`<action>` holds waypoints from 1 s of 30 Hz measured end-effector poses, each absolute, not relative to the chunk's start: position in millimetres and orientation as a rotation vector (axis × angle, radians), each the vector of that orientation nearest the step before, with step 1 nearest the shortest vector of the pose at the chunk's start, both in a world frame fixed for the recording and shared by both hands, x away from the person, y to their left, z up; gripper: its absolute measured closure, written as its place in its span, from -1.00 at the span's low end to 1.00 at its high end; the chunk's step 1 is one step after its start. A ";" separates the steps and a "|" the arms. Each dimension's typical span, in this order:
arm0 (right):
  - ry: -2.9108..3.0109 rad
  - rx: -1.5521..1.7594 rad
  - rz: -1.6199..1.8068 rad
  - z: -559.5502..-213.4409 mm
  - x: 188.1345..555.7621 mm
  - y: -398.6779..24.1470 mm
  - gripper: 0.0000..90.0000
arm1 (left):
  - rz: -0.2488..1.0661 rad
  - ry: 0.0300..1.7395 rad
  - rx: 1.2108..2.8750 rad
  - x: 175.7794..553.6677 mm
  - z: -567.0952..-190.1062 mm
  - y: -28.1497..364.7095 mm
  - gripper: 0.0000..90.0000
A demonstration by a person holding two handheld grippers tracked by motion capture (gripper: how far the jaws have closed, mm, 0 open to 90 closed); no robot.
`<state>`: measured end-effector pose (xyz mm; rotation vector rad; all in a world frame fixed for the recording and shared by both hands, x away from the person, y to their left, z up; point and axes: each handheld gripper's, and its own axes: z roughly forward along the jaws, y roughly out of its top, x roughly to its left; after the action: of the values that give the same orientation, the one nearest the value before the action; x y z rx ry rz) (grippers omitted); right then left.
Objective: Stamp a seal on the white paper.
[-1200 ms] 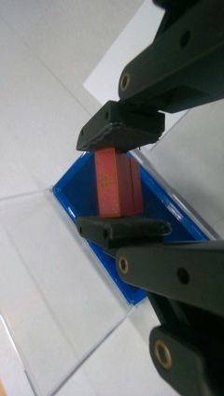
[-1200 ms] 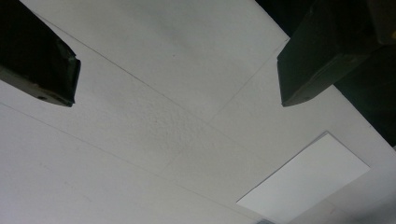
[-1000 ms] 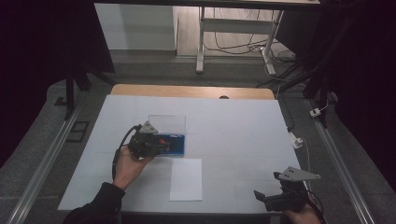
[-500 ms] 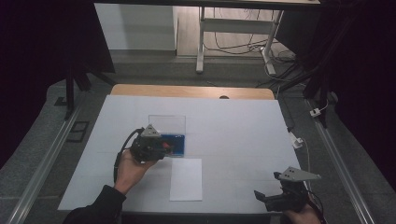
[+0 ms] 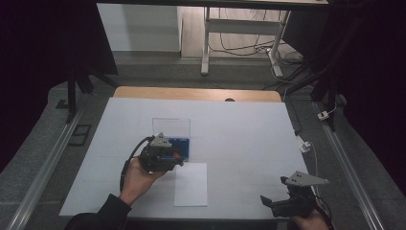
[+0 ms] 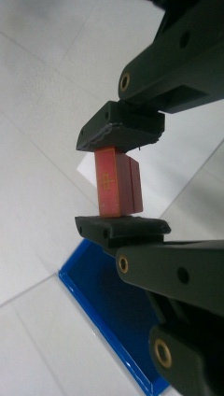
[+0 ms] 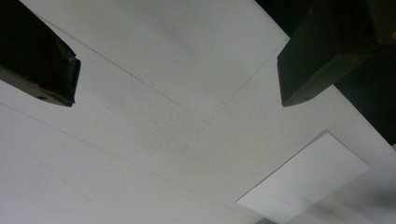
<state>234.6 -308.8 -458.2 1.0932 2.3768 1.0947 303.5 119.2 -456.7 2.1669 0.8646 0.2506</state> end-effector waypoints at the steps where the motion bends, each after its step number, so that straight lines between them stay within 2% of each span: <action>1: 2.377 1.093 1.094 -458.2 234.7 -308.8 -1.00 | 0.249 0.859 2.169 302.3 -456.8 118.1 0.29; 30: 2.378 1.093 1.090 -458.3 234.4 -308.6 -1.00 | 0.171 0.740 2.269 289.5 -477.2 82.3 0.30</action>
<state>234.4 -308.6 -458.3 1.0933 2.3782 1.0901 289.5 82.3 -477.2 2.2694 0.7395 0.1705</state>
